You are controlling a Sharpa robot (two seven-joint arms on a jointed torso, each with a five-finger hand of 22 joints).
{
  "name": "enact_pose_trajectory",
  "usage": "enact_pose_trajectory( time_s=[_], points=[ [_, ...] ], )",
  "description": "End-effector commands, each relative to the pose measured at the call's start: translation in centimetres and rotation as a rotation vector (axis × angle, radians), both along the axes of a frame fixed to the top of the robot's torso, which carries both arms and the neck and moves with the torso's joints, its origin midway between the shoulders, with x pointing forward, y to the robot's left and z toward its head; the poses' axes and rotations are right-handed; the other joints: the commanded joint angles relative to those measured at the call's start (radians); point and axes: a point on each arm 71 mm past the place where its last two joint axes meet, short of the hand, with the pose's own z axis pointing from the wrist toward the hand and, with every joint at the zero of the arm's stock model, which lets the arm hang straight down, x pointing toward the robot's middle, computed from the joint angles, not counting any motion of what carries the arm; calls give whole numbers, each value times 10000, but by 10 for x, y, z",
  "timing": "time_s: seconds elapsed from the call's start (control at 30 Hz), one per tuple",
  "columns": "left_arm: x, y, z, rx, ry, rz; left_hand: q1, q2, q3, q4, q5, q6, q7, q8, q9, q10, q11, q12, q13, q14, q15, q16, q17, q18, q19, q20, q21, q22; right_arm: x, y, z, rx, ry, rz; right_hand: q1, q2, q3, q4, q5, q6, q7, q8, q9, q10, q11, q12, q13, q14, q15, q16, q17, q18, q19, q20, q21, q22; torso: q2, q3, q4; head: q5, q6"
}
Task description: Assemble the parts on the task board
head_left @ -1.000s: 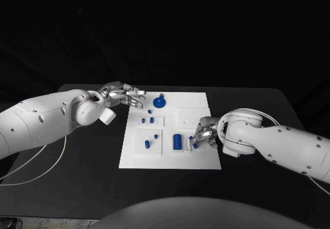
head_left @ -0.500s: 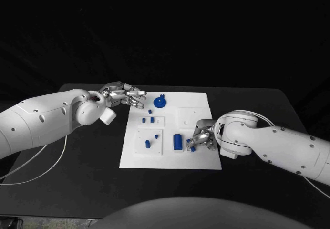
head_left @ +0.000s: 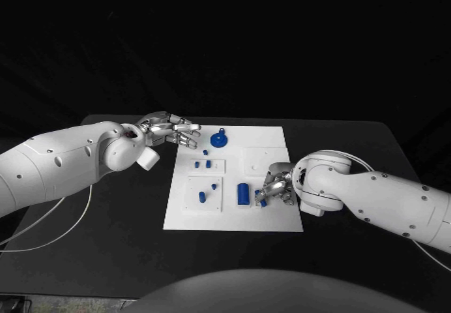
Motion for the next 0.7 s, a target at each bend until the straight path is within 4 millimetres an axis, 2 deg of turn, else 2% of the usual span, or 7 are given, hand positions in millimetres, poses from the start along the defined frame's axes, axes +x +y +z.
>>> enact_pose_trajectory(
  time_s=[0.03, 0.17, 0.27, 0.43, 0.7],
  points=[
    [-1, -3, 0, -97, 48, -238, 6, -38, 5, 54, 11, 13, -9, -29, -11, -47, -10, 7, 15, -69, 19, -16, 15, -74, -52, 22, -65, -17, -3, -2, -5, -422, 355, -34, -19, 86, 61, -14, -171, -95, -149, -24, -45, 56, -59, -49, -20, -10, -64, -45, -9, -110, 450, -58, -56, -20, 6, 4, 0, 17, 2],
    [-1, -4, 0, -94, 70, -282, 6, -38, 5, 54, 11, 13, -9, -29, -11, -47, -10, 7, 15, -69, 19, -16, 15, -74, -52, 22, -65, -17, -3, -1, -5, -393, 362, -21, -87, 57, -26, 149, -750, -96, -158, -32, -150, 69, -57, -30, -16, -6, -59, -60, -16, -113, 454, -55, -67, -31, 14, 7, 9, 22, 2],
    [-1, -4, 0, -90, 79, -295, 6, -38, 5, 54, 11, 13, -9, -29, -11, -47, -10, 7, 15, -69, 19, -16, 15, -74, -52, 22, -65, -17, -3, 0, -5, -371, 360, -16, -68, -22, -214, 476, -1414, -64, -153, -29, -364, 78, -50, -25, -25, 4, -53, -68, -19, -113, 456, -48, -93, -56, 4, 0, 6, 23, 2],
    [-2, -4, 0, -75, 105, -361, -4, -51, -3, 54, 9, -1, -7, -29, -11, -58, -6, 5, 15, -78, 23, -17, 14, -73, -55, 25, -67, -17, -3, 0, -5, -350, 361, -5, 105, -32, -728, 809, -1650, -48, -145, -27, -548, 86, -36, -10, -34, 2, -45, -88, -22, -111, 458, -42, -86, -80, 3, -6, 8, 25, 2],
    [-2, -4, -1, -64, 126, -420, -21, -57, -8, 63, 14, -5, -5, -29, -11, -59, -5, 6, 15, -78, 23, -16, 14, -74, -59, 27, -70, -18, -3, 1, -5, -313, 351, 3, 159, -118, -889, 1120, -1928, -26, -140, -23, -607, 89, -31, -5, -44, 9, -38, -88, -15, -107, 456, -36, -87, -103, -2, -6, 7, 30, 2]
  ],
)
